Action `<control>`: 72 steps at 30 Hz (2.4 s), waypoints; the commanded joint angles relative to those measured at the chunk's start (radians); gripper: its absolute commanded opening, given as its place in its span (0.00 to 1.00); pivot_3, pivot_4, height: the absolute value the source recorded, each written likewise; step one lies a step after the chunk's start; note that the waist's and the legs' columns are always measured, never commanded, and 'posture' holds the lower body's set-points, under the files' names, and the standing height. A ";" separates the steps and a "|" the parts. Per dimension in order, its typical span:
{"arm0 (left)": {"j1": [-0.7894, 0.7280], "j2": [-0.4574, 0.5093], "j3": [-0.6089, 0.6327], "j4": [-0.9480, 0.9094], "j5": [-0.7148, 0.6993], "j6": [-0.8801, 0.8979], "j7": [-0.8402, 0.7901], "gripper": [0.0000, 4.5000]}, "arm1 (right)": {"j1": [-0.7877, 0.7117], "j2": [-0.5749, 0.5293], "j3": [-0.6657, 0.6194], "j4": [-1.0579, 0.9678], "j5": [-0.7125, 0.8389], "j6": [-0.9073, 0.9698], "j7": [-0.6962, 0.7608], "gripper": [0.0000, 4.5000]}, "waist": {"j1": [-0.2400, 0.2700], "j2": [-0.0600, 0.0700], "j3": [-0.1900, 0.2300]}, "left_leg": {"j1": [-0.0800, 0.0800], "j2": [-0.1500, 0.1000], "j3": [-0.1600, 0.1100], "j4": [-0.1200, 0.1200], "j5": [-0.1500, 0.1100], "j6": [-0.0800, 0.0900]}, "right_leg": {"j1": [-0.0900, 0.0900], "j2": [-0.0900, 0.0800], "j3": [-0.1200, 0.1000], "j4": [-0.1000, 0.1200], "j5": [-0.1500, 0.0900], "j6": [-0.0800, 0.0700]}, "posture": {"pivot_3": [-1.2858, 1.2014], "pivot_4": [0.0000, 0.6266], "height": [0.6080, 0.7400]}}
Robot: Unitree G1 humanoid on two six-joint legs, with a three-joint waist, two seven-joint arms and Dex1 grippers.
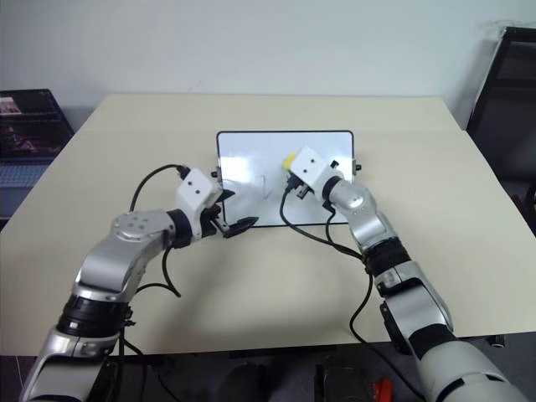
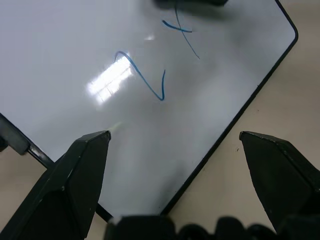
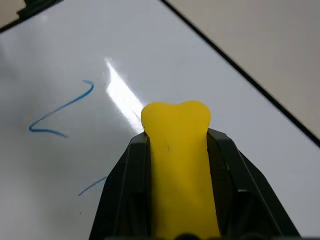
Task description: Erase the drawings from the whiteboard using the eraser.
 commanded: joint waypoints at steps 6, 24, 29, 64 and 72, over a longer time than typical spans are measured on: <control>0.004 0.017 -0.002 -0.053 0.005 0.001 -0.028 1.00 | 0.048 -0.086 0.121 -0.040 -0.107 0.011 0.189 0.25 | 0.000 0.000 0.000 | 0.001 0.000 -0.001 0.001 0.000 0.000 | 0.001 0.000 0.000 0.001 0.000 0.000 | 0.52 0.24 1.00; 0.029 0.005 -0.025 -0.076 0.006 0.003 -0.031 1.00 | 0.043 -0.076 0.092 -0.100 -0.071 0.114 0.255 0.25 | 0.000 0.000 0.000 | 0.002 0.000 -0.001 0.002 0.001 0.000 | 0.002 0.000 0.000 0.003 0.001 0.001 | 0.52 0.24 1.00; 0.027 0.002 -0.026 -0.079 0.007 0.007 -0.027 1.00 | 0.048 -0.091 0.106 -0.135 -0.124 0.103 0.229 0.25 | -0.002 0.000 0.000 | 0.002 0.000 -0.001 0.002 0.000 0.000 | 0.002 0.000 0.000 0.003 0.001 0.001 | 0.52 0.24 1.00; 0.072 0.001 -0.022 -0.094 0.009 -0.009 -0.030 1.00 | 0.032 -0.129 0.079 -0.112 -0.166 0.082 0.173 0.25 | 0.000 0.000 0.000 | 0.002 0.000 -0.001 0.002 0.001 0.000 | 0.002 0.000 0.000 0.002 0.001 0.001 | 0.52 0.24 1.00; 0.080 -0.006 -0.026 -0.099 0.011 -0.010 -0.024 1.00 | 0.124 -0.183 0.041 -0.235 -0.131 0.144 0.212 0.25 | 0.008 0.000 0.000 | 0.002 -0.001 -0.002 0.002 0.000 0.000 | 0.003 0.000 -0.001 0.002 0.001 0.001 | 0.52 0.24 1.00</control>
